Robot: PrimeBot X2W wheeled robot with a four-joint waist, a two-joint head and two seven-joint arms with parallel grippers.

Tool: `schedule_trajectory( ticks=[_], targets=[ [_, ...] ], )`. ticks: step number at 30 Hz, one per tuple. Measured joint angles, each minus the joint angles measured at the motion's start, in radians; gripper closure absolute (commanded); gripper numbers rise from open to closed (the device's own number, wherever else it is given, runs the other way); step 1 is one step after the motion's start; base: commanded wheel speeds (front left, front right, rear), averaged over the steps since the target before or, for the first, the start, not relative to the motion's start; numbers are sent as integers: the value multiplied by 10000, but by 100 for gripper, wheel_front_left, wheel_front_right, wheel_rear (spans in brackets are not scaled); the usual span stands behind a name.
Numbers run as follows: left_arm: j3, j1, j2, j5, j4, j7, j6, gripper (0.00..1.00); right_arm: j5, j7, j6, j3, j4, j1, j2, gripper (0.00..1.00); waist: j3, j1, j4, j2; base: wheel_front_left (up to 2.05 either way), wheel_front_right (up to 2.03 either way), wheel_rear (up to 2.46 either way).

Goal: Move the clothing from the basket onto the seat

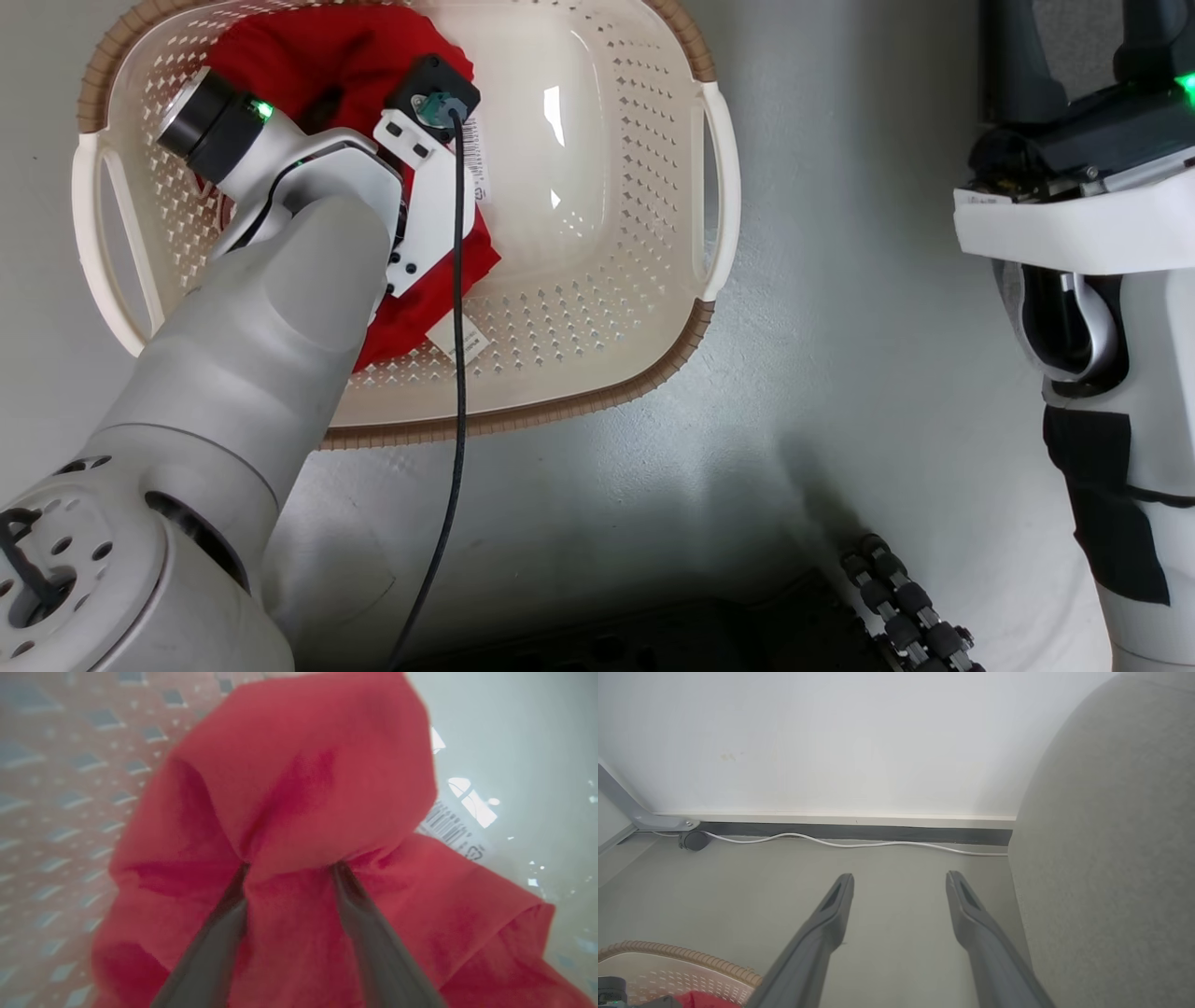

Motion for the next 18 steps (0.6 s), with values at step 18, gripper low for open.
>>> schedule_trajectory(
  ticks=[18],
  targets=[
    [-8, 1131, -25, -1507, -945, -2437, -186, 100, 81, 0, 0, -171, 349, -223, -173, 0, -1490, 0, 269, 0, 0, 0, 0]
  ],
)
